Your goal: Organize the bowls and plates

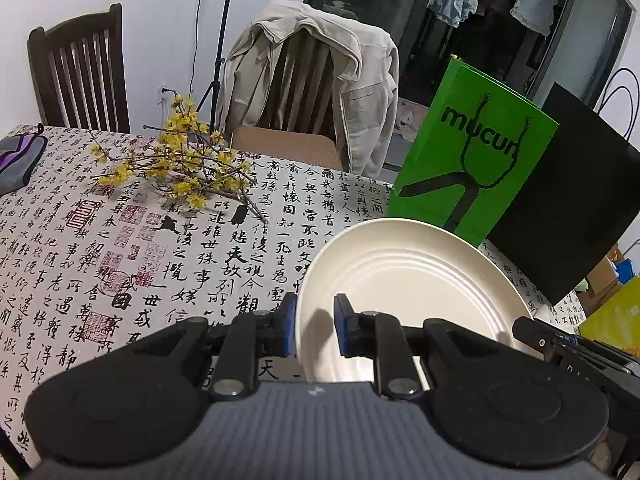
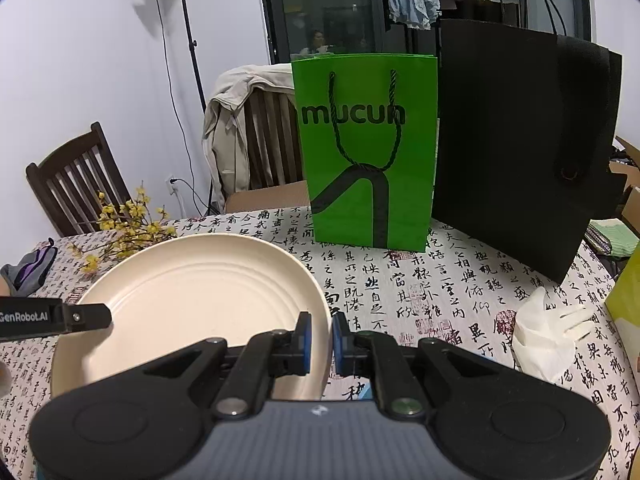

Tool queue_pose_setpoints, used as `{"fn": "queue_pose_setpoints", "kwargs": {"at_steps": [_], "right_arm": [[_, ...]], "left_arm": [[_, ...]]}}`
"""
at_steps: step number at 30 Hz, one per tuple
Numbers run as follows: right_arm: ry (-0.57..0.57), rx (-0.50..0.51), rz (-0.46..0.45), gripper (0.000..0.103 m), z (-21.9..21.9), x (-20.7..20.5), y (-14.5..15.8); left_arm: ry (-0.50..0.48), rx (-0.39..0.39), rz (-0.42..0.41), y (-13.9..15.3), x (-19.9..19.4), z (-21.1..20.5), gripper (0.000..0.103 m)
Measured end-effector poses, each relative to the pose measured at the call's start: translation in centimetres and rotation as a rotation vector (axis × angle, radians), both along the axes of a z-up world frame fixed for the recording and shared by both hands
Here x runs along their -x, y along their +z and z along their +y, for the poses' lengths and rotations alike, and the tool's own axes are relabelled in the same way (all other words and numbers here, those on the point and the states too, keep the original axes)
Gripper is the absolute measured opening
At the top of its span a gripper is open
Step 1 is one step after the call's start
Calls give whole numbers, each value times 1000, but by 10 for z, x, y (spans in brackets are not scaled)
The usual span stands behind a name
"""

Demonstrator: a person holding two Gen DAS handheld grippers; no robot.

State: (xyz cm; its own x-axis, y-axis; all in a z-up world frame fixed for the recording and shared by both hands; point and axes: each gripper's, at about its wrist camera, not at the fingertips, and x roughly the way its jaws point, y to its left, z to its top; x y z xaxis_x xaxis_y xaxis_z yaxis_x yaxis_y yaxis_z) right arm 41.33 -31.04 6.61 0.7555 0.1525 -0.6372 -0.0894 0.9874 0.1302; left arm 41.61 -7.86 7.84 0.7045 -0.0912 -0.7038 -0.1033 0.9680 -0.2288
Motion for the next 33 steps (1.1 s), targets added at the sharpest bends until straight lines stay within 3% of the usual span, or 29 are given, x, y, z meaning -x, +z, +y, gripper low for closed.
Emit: {"fn": "queue_pose_setpoints", "kwargs": {"at_steps": [33], "right_arm": [[-9, -1, -31, 11, 6, 56, 10]], "left_arm": [[-17, 14, -29, 9, 54, 8, 19]]}}
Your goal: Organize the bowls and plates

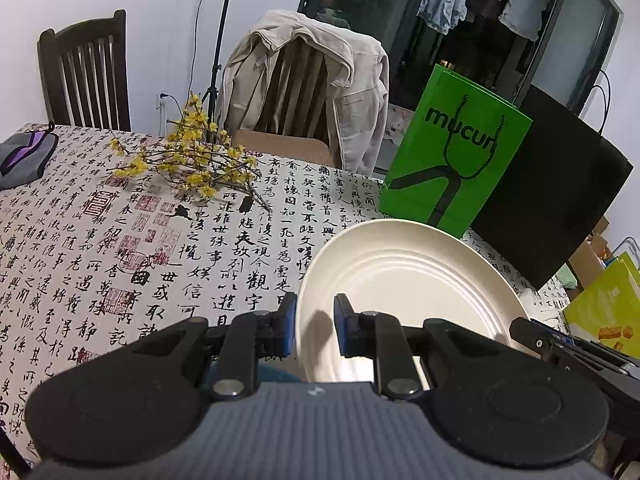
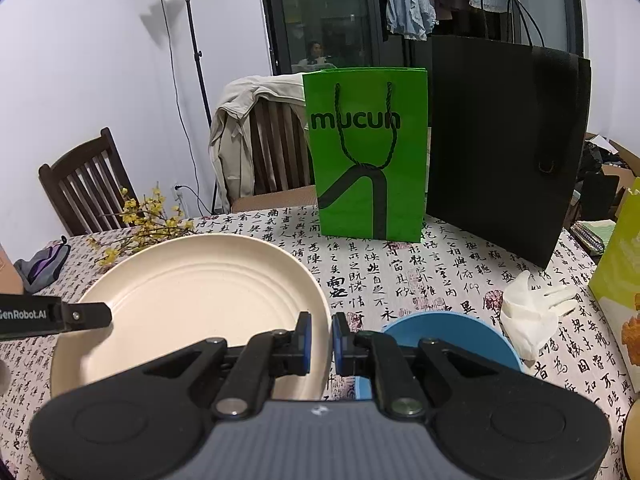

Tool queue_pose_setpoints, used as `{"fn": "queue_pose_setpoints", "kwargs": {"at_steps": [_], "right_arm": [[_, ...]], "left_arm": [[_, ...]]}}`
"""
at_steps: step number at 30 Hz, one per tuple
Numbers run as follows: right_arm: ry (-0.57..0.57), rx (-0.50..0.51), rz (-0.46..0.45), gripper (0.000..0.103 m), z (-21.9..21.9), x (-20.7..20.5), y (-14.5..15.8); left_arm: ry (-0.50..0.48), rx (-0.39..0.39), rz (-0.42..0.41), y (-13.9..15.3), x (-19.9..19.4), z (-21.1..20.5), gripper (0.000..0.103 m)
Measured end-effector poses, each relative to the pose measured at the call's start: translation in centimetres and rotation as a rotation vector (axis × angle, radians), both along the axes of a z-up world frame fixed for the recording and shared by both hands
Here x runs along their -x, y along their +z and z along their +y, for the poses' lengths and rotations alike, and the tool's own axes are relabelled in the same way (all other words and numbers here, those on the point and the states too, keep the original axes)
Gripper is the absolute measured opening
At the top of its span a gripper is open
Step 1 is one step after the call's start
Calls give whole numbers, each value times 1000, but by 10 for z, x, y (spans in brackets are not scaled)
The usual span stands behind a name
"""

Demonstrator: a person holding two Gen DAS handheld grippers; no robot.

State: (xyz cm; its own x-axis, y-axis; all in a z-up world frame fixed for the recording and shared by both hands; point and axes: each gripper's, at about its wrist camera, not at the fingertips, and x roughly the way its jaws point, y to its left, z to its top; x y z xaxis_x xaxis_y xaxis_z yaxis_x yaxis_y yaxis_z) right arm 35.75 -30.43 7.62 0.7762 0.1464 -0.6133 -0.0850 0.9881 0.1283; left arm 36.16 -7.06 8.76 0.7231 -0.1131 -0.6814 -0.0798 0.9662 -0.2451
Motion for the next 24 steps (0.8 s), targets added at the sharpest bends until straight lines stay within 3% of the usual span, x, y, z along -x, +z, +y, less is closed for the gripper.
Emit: {"fn": "queue_pose_setpoints", "kwargs": {"at_steps": [24], "right_arm": [[6, -2, -11, 11, 11, 35, -1]], "left_arm": [[5, -3, -17, 5, 38, 11, 19]]}}
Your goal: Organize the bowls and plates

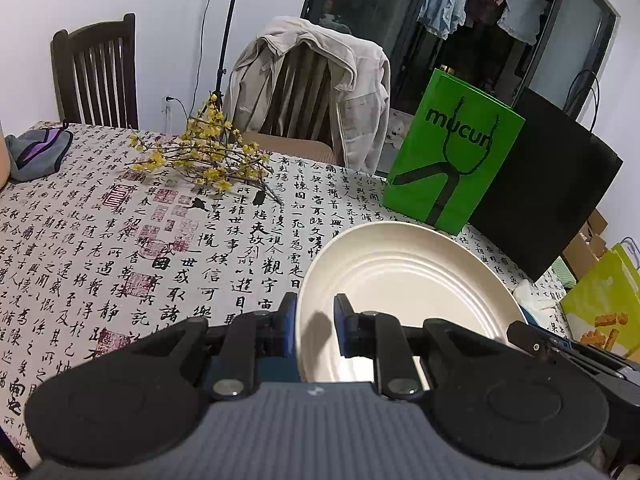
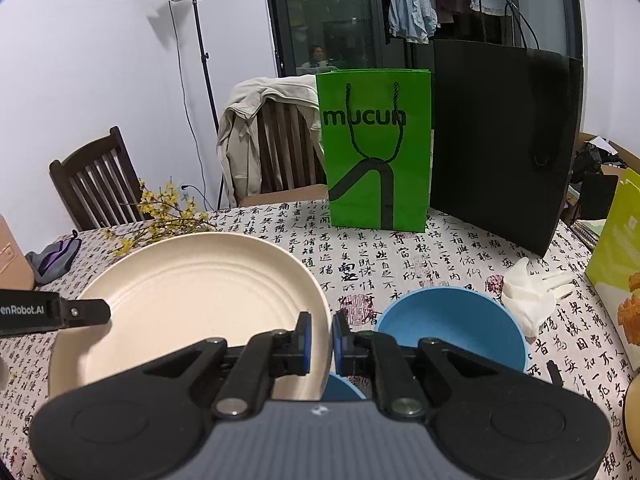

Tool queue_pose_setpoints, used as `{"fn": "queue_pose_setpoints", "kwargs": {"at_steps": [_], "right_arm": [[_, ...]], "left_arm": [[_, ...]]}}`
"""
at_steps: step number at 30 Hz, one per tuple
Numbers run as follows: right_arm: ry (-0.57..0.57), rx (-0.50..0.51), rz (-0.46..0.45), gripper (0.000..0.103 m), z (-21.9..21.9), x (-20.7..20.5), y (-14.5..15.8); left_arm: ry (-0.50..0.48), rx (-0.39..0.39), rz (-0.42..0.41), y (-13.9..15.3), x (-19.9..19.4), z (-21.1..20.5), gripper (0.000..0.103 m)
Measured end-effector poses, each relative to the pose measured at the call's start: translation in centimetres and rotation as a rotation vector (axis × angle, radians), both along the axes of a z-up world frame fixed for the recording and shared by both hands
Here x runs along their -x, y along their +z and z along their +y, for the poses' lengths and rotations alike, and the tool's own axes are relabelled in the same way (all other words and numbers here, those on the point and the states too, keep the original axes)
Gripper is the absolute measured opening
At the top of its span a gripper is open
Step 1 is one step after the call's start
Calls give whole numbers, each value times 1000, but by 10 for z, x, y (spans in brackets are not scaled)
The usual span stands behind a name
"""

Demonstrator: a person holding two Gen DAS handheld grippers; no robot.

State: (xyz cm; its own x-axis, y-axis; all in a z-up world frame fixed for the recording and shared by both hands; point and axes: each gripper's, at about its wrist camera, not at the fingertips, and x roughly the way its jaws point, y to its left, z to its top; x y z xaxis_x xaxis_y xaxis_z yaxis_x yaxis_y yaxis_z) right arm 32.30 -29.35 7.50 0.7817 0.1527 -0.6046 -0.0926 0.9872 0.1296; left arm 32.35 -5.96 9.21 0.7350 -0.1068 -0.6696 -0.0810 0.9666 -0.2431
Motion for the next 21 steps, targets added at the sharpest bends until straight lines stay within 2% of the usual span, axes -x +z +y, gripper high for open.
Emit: {"fn": "queue_pose_setpoints", "kwargs": {"at_steps": [21], "right_arm": [[-2, -7, -30, 11, 9, 59, 9]], "left_arm": [[-3, 4, -32, 9, 57, 12, 19]]}}
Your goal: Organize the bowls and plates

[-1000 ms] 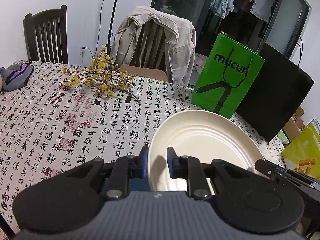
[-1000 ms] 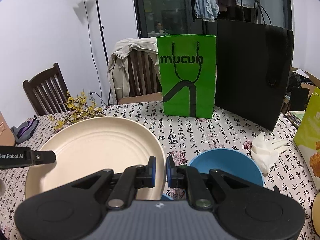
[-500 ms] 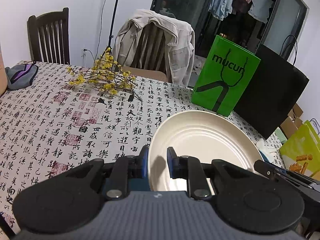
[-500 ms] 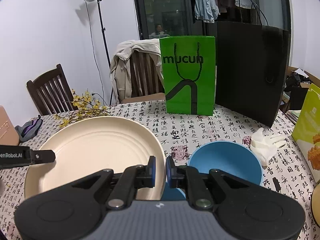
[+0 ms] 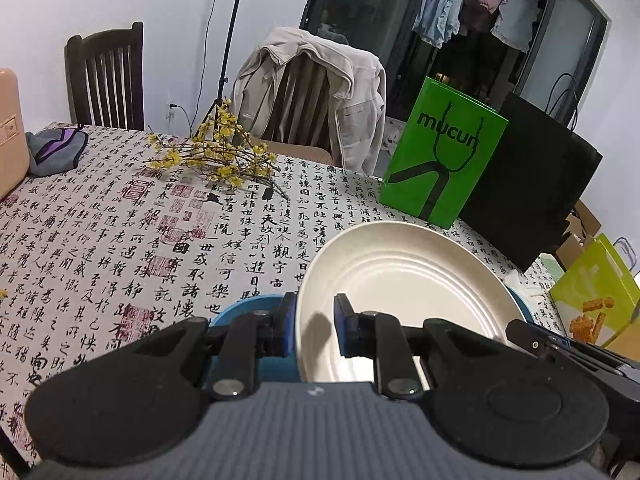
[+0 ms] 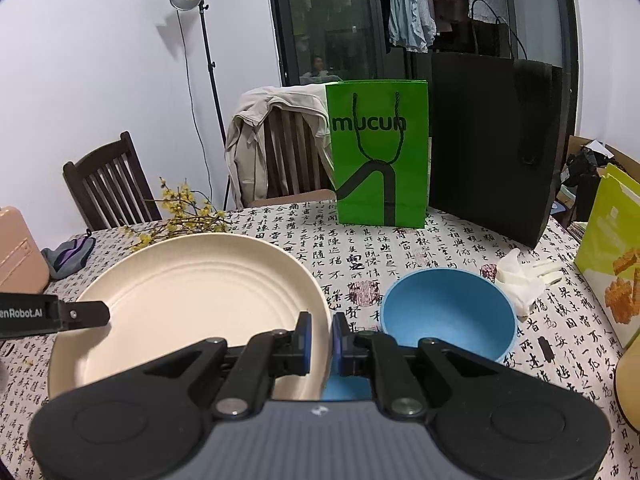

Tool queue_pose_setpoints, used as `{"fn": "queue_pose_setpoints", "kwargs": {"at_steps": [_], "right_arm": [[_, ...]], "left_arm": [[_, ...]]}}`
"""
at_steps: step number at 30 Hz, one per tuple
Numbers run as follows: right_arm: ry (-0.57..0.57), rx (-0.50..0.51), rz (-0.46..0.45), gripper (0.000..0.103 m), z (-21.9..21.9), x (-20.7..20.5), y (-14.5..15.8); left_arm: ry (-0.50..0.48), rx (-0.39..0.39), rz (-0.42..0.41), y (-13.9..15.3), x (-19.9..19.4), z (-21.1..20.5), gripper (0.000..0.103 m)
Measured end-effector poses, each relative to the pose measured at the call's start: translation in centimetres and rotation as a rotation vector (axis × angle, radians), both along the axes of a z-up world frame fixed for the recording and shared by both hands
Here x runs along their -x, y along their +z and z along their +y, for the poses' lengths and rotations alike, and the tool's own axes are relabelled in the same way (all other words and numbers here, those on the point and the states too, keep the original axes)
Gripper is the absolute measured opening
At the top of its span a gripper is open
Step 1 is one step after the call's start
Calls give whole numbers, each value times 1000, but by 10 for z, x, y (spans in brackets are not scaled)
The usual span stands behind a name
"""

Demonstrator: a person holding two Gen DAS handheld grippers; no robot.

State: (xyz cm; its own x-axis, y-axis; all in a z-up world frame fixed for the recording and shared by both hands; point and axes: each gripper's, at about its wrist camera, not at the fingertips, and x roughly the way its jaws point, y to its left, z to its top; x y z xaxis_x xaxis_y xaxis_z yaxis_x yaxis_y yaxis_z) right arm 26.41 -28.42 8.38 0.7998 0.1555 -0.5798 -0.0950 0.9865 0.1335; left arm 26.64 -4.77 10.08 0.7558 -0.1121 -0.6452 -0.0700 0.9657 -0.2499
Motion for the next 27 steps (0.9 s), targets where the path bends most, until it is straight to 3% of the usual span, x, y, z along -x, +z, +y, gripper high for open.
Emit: {"fn": "queue_pose_setpoints", "kwargs": {"at_steps": [27], "right_arm": [[13, -12, -2, 11, 20, 54, -8]], "left_arm": [[17, 22, -6, -12, 52, 25, 19]]}}
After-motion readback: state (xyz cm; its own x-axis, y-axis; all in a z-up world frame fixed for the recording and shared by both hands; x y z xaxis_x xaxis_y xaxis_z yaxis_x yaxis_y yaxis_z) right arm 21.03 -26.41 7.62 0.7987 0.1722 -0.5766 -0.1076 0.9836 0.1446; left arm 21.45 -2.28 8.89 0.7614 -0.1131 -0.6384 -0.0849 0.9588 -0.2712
